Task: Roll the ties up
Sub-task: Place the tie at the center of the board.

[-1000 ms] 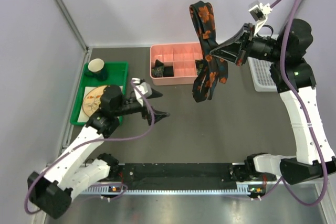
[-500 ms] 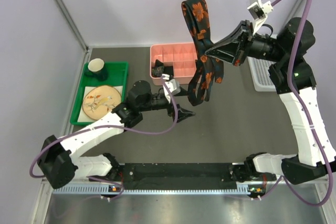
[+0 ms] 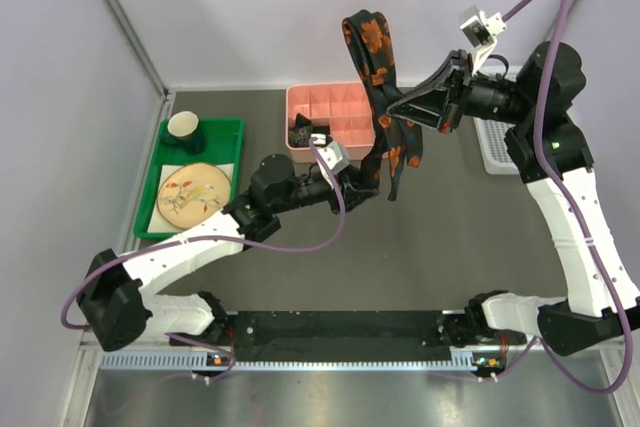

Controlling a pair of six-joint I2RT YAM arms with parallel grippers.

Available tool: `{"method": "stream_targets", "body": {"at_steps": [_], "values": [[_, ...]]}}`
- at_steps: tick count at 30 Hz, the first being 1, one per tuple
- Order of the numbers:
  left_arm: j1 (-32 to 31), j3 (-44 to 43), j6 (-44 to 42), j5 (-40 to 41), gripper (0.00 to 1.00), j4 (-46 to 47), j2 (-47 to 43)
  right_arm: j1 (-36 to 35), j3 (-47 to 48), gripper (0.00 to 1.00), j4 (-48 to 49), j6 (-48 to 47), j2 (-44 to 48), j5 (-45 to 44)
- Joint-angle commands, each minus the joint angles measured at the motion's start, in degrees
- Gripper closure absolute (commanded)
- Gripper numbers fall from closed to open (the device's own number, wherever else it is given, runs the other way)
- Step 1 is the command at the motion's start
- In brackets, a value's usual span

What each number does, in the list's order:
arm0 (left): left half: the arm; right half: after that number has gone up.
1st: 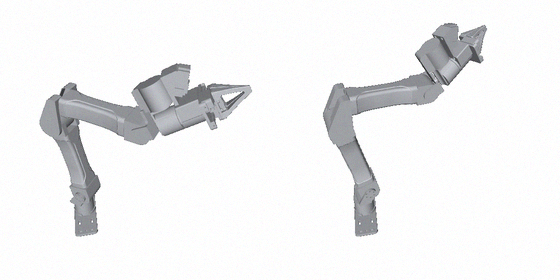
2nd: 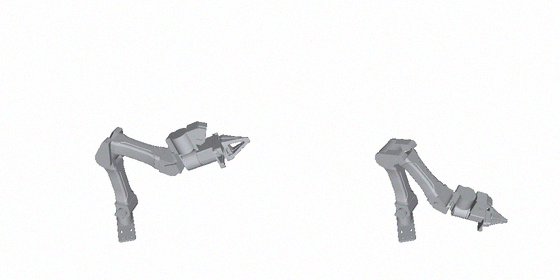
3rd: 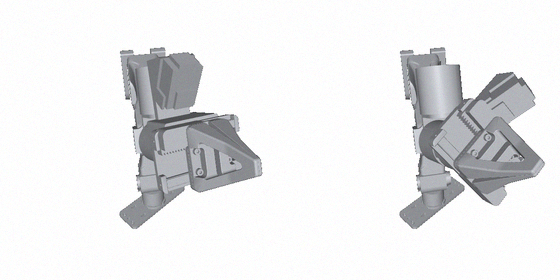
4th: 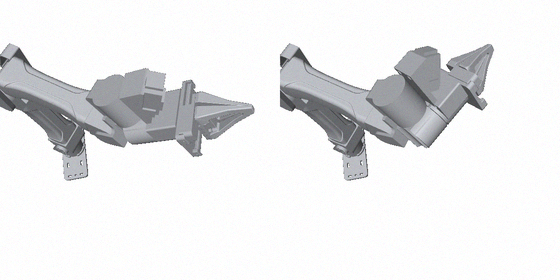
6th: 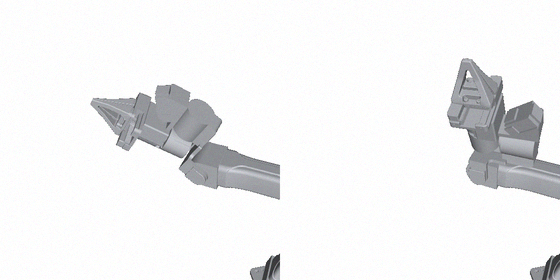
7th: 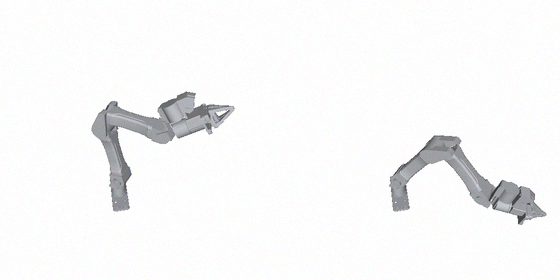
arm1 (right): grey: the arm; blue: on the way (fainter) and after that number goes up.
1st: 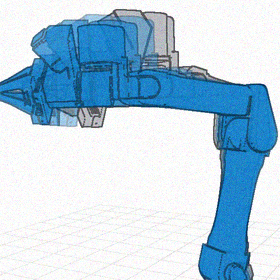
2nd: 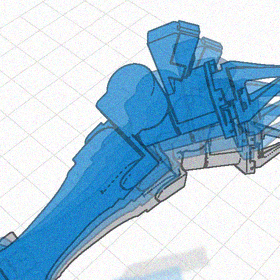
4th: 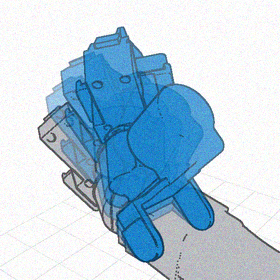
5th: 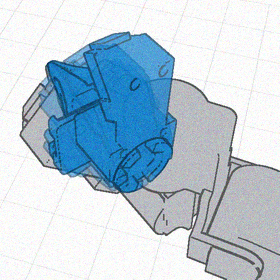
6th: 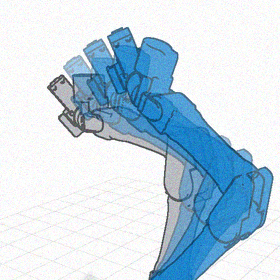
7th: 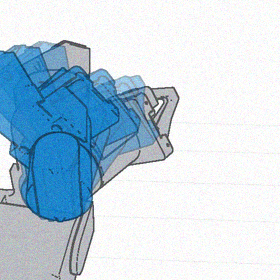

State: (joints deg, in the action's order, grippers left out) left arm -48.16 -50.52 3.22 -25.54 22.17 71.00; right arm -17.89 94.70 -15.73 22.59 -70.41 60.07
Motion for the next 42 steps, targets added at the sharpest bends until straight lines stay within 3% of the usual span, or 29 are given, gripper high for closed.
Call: {"method": "stream_targets", "body": {"at_steps": [1, 3, 4, 6, 9, 10, 16, 18, 22, 29, 31, 32, 34, 37, 40, 42], "values": [[-0.3, -1.9, -4.5, 0.9, 0.75, -2.3, -3.4, -0.7, 0.0, 1.0, -2.4, -2.5, 1.9, -0.6], [-0.3, -2.0, -8.2, 2.8, 0.96, -7.2, -5.7, 1.0, -0.2, 1.0, -6.0, -4.7, 1.9, -0.3], [-0.2, -2.0, -12.4, 5.1, 1.0, -9.8, -6.7, 1.9, -0.8, 1.0, -6.5, -4.8, 1.8, 0.6], [-0.2, -0.6, -17.3, 14.7, 1.0, -17.0, -9.6, 3.9, -1.5, 1.0, -8.8, -5.8, 1.9, 3.7], [0.5, 1.7, -27.5, 24.4, 1.0, -24.8, -12.9, 4.5, -1.6, 1.0, -23.4, -18.9, 0.7, 7.3], [0.8, 2.1, -31.0, 25.9, 1.0, -26.1, -13.3, 4.5, -1.9, 1.0, -32.5, -28.8, -0.6, 7.7], [1.0, 7.2, -41.9, 35.4, 1.0, -34.7, -15.5, 3.3, -5.3, 1.0, -56.3, -62.2, -12.3, 1.9], [1.0, 9.3, -44.1, 38.4, 1.0, -34.3, -15.5, 2.3, -5.7, 1.0, -60.3, -67.0, -18.8, -2.6], [1.1, 16.2, -52.0, 45.5, 1.0, -29.8, -14.9, 0.4, -8.1, 1.0, -53.3, -70.5, -24.6, -9.5], [2.3, 19.2, -54.6, 50.9, 1.0, -32.4, -16.6, -5.4, -14.4, 0.98, -39.0, -66.8, -27.5, -18.8], [3.3, 19.1, -55.2, 51.4, 1.0, -34.1, -17.4, -7.7, -17.0, 0.93, -35.0, -64.6, -27.3, -20.5], [3.5, 19.2, -55.5, 51.7, 1.0, -35.4, -18.0, -8.2, -17.7, 0.82, -34.4, -64.4, -27.1, -21.6], [4.2, 20.1, -57.4, 52.9, 1.0, -36.1, -19.9, -9.4, -20.9, 0.77, -31.7, -62.9, -25.8, -24.1], [6.0, 20.7, -58.9, 54.1, 1.0, -38.2, -22.4, -9.4, -25.3, 0.57, -30.5, -62.1, -23.6, -27.6], [7.9, 20.4, -58.5, 54.6, 1.0, -41.9, -25.2, -9.0, -29.3, 0.54, -31.6, -62.6, -19.9, -30.4], [8.4, 20.6, -58.5, 55.1, 1.0, -43.3, -26.5, -9.0, -32.7, 0.45, -32.4, -62.6, -17.5, -32.2]]}}
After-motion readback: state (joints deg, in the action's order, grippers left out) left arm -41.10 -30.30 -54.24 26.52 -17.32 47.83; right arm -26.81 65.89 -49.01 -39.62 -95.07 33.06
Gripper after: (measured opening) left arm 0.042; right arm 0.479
